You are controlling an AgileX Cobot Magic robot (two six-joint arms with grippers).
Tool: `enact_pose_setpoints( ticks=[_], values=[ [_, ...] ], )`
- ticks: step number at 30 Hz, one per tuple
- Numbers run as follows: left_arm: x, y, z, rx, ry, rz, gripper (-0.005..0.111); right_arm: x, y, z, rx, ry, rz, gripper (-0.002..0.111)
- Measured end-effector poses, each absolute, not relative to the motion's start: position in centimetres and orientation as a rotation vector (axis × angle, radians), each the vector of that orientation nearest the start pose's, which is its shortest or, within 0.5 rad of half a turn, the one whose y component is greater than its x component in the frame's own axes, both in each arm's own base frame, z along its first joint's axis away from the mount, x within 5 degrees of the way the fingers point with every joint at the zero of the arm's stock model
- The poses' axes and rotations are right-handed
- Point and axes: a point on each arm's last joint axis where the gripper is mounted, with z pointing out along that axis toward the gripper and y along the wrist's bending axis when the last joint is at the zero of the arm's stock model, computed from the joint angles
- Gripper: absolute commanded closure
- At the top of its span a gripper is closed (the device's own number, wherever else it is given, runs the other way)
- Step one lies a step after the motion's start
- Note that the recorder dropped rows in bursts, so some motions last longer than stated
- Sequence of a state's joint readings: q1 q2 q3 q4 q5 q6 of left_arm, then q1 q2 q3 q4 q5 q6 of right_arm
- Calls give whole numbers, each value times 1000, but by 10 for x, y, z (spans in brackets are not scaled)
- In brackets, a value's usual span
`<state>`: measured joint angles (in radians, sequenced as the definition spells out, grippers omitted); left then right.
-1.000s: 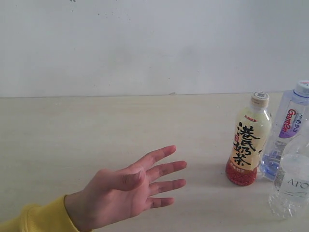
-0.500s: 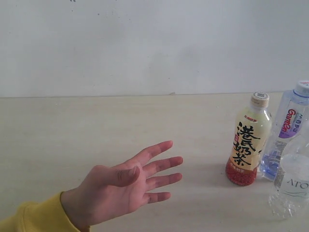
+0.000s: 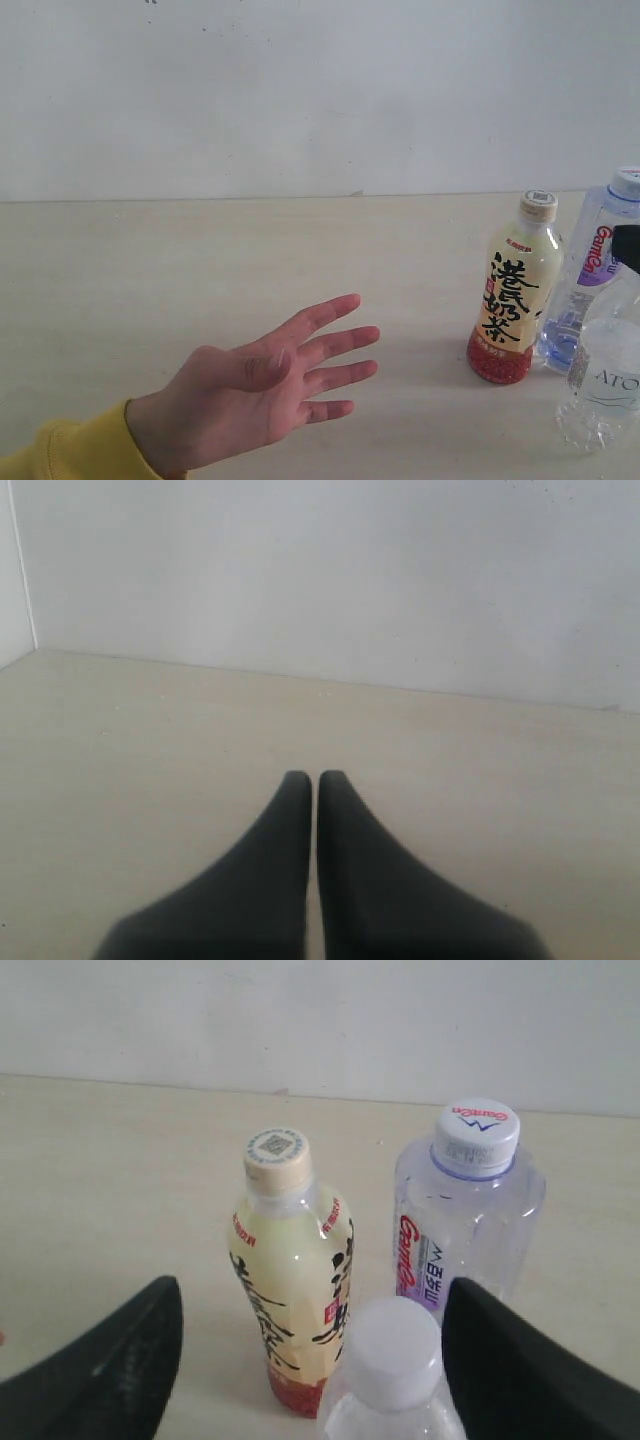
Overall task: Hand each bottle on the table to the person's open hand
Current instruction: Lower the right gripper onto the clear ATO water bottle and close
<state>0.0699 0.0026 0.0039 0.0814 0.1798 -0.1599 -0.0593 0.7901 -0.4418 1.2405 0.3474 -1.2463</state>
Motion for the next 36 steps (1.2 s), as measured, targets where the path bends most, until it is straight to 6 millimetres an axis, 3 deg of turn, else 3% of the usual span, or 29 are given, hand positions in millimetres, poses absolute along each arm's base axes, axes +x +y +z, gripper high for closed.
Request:
enact_pose_setpoints(
  ticks=[17, 36],
  values=[
    [56, 5, 195, -136, 1664, 5, 103, 190, 15, 259, -148, 2022, 248, 39],
    [56, 5, 195, -136, 1664, 5, 103, 208, 13, 247, -166, 2051, 221, 40]
  ],
)
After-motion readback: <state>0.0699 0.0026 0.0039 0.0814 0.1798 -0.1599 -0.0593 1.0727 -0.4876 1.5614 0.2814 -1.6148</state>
